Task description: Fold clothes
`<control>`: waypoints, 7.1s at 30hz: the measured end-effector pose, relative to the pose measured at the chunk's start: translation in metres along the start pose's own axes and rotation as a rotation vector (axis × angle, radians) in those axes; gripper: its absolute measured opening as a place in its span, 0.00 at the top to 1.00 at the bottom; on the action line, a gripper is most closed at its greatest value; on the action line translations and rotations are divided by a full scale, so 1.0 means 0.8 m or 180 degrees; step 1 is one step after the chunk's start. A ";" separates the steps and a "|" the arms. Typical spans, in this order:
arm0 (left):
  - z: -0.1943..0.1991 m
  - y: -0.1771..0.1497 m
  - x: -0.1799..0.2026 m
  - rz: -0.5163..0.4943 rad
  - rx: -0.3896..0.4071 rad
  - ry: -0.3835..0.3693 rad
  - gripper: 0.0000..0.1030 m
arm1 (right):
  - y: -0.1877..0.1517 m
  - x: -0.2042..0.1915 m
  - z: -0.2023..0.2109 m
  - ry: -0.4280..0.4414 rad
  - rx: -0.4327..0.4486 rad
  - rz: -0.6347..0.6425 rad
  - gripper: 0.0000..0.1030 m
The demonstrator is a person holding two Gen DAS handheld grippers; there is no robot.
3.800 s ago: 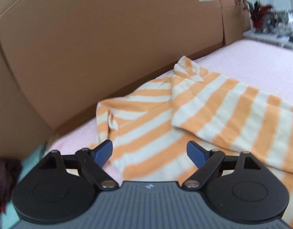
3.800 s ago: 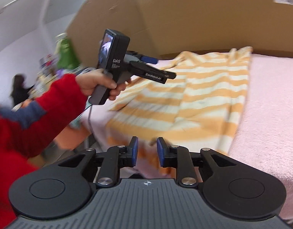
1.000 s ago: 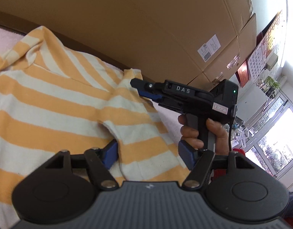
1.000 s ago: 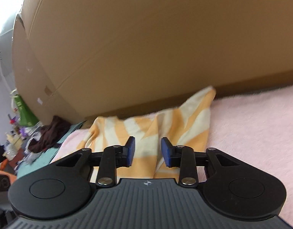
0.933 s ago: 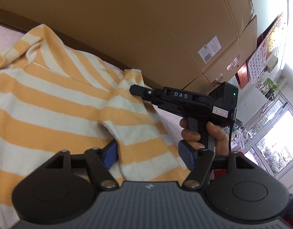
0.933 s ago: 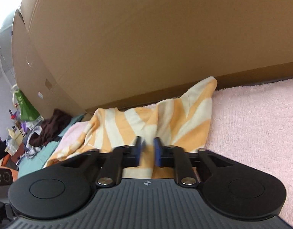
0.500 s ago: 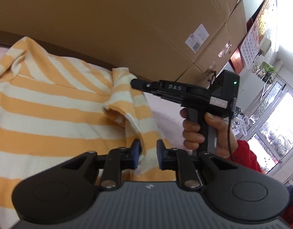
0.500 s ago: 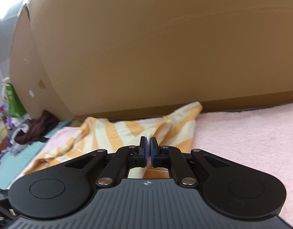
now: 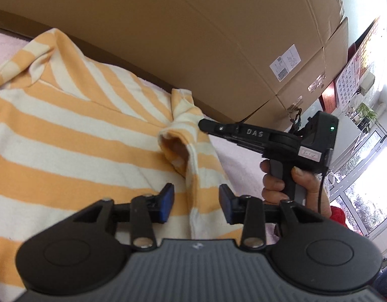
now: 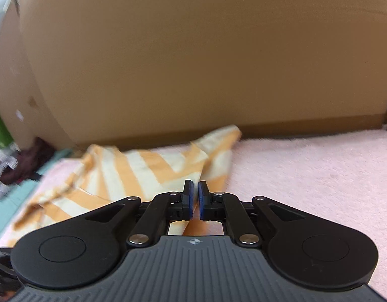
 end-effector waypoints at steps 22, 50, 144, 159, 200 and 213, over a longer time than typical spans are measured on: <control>-0.007 -0.012 0.026 -0.0140 -0.0154 -0.0247 0.41 | 0.034 0.010 -0.029 0.0474 0.0174 -0.0614 0.65; -0.013 -0.017 0.022 -0.0084 -0.0320 -0.0397 0.41 | -0.009 0.008 0.053 0.0592 -0.0129 -0.0782 0.84; 0.077 -0.125 0.083 -0.0296 -0.0393 -0.0309 0.53 | -0.245 -0.102 0.275 0.0423 0.0237 -0.0201 0.86; 0.097 -0.148 0.104 -0.0448 -0.0426 -0.0338 0.59 | -0.270 -0.109 0.285 0.0430 0.0214 0.0020 0.91; 0.082 -0.138 0.102 -0.0576 -0.0552 -0.0494 0.50 | -0.208 -0.068 0.230 0.0360 0.0245 -0.0457 0.83; 0.059 -0.123 0.104 -0.0814 -0.0567 -0.0520 0.38 | -0.118 -0.044 0.142 0.0033 0.0073 -0.0392 0.75</control>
Point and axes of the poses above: each gripper's, at about its wrist camera, not at the fingertips, and z roughly against the way its jaws point, x to its right, y to its top, the point moved 5 cm from there along -z, roughly the way its jaws point, and after that the axes turned 3 degrees about -y, right-handed, at the moved point
